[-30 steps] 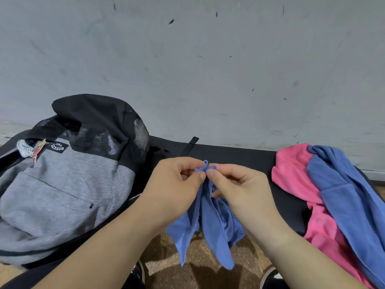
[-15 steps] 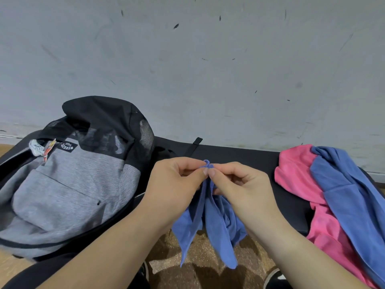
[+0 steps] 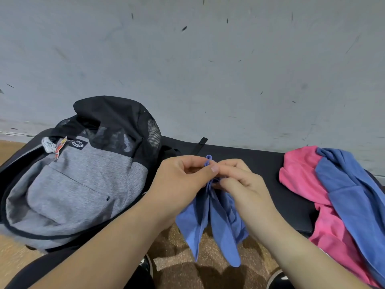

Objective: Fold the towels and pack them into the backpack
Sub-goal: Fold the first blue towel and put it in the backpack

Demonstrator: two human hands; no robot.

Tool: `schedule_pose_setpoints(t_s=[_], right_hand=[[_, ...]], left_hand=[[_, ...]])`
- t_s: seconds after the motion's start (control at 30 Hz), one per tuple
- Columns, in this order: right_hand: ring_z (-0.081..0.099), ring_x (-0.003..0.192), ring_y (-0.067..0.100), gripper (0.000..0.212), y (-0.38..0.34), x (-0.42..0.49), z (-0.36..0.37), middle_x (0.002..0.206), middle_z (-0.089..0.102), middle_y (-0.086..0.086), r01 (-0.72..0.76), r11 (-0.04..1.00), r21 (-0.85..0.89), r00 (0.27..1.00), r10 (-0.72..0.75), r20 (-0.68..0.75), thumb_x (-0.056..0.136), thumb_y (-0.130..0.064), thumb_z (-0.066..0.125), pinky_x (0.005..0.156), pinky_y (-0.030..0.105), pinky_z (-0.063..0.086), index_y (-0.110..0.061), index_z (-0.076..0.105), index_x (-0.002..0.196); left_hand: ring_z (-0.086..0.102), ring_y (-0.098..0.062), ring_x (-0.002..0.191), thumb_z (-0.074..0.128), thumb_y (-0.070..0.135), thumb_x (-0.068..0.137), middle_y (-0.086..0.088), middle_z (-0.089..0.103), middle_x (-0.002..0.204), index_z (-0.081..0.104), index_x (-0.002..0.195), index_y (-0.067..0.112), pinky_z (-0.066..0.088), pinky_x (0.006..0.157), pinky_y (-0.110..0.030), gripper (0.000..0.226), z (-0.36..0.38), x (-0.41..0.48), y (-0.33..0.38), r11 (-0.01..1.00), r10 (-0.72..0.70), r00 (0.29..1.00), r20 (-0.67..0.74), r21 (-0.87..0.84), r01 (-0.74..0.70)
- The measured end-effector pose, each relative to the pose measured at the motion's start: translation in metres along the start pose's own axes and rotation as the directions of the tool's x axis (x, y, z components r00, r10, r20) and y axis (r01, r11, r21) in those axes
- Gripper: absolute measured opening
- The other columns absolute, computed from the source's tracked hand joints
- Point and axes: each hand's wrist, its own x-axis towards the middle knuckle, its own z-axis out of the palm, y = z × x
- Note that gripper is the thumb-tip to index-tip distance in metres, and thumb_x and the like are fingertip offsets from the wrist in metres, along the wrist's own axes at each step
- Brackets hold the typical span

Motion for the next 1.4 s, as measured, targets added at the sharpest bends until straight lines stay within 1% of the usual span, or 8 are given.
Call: schedule_pose_setpoints(t_s=[0.2, 0.43, 0.63, 0.8, 0.97, 1.07, 1.2, 1.4], right_hand=[[0.076, 0.106, 0.031, 0.038, -0.01, 0.007, -0.02, 0.109, 0.079, 0.02, -0.165, 0.941, 0.296, 0.984, 0.138, 0.109, 0.098, 0.015, 0.045, 0.092, 0.035, 0.062, -0.004, 0.077, 0.108], [0.057, 0.137, 0.014, 0.059, -0.006, -0.006, -0.03, 0.143, 0.066, -0.004, 0.086, 0.996, -0.03, 0.968, -0.076, 0.238, 0.088, 0.002, 0.069, 0.115, 0.041, 0.043, -0.024, 0.061, 0.141], [0.051, 0.141, 0.007, 0.019, -0.01, -0.028, -0.033, 0.132, 0.07, -0.01, 0.24, 0.951, -0.196, 0.954, -0.195, 0.227, 0.083, -0.015, 0.083, 0.118, 0.039, 0.039, -0.016, 0.064, 0.083], [0.07, 0.09, 0.013, 0.027, -0.013, -0.04, -0.033, 0.092, 0.075, 0.0, 0.249, 0.926, -0.283, 0.962, -0.202, 0.185, 0.088, -0.002, 0.078, 0.084, 0.029, 0.053, -0.008, 0.054, 0.079], [0.06, 0.067, 0.015, 0.049, 0.003, -0.04, -0.035, 0.075, 0.066, -0.002, 0.121, 0.934, -0.336, 0.937, 0.005, 0.35, 0.084, -0.03, 0.082, 0.067, 0.038, 0.051, -0.032, 0.061, 0.129], [0.053, 0.063, 0.009, 0.015, 0.018, -0.038, -0.032, 0.071, 0.058, -0.007, 0.18, 0.81, -0.558, 0.914, 0.073, 0.4, 0.09, -0.032, 0.07, 0.066, 0.038, 0.053, -0.032, 0.07, 0.105], [0.058, 0.071, 0.019, 0.026, 0.023, -0.032, -0.025, 0.08, 0.062, -0.005, 0.095, 0.788, -0.608, 0.96, 0.09, 0.266, 0.074, -0.043, 0.058, 0.072, 0.042, 0.054, -0.019, 0.061, 0.08], [0.044, 0.063, 0.012, 0.007, 0.027, -0.012, -0.035, 0.068, 0.051, -0.004, -0.167, 0.907, -0.386, 0.977, 0.205, 0.061, 0.094, -0.014, 0.055, 0.058, 0.03, 0.035, -0.014, 0.057, 0.087]], left_hand=[[0.071, -0.009, 0.072, 0.073, 0.012, 0.096, 0.001, 0.08, 0.08, 0.081, 0.094, 0.018, 0.061, 0.082, -0.039, 0.01, -0.016, -0.001, 0.002, 0.98, 0.116, 0.99, -0.081, 0.17, -0.101], [0.063, -0.006, 0.077, 0.058, 0.009, 0.105, -0.003, 0.072, 0.081, 0.066, 0.093, 0.011, 0.05, 0.075, -0.018, 0.014, -0.019, -0.039, 0.026, 0.967, 0.221, 0.96, 0.169, 0.093, -0.239], [0.071, -0.013, 0.1, 0.05, 0.02, 0.091, 0.004, 0.078, 0.101, 0.061, 0.078, 0.022, 0.055, 0.09, -0.035, 0.017, -0.029, -0.057, 0.034, 0.917, 0.377, 0.918, 0.122, 0.093, -0.389], [0.069, -0.018, 0.075, 0.051, 0.019, 0.104, 0.0, 0.075, 0.084, 0.058, 0.098, 0.021, 0.056, 0.07, -0.033, 0.009, -0.031, -0.062, 0.03, 0.862, 0.493, 0.868, 0.062, 0.101, -0.497], [0.073, -0.045, 0.09, 0.047, 0.013, 0.109, -0.025, 0.076, 0.094, 0.054, 0.106, 0.013, 0.06, 0.084, -0.056, 0.008, -0.031, -0.063, 0.033, 0.884, 0.459, 0.878, 0.136, 0.028, -0.466], [0.06, -0.061, 0.085, 0.05, 0.028, 0.105, -0.038, 0.066, 0.092, 0.059, 0.102, 0.027, 0.051, 0.078, -0.073, 0.009, -0.032, -0.056, 0.029, 0.869, 0.469, 0.871, 0.148, 0.096, -0.485], [0.05, -0.026, 0.06, 0.049, 0.014, 0.109, -0.013, 0.058, 0.068, 0.057, 0.1, 0.023, 0.048, 0.058, -0.028, 0.015, -0.031, -0.043, 0.023, 0.812, 0.543, 0.838, 0.043, 0.227, -0.538], [0.046, -0.002, 0.053, 0.049, 0.014, 0.108, 0.017, 0.053, 0.061, 0.055, 0.102, 0.019, 0.037, 0.057, -0.012, 0.01, -0.045, -0.019, 0.02, 0.781, 0.592, 0.783, -0.191, 0.375, -0.499]])
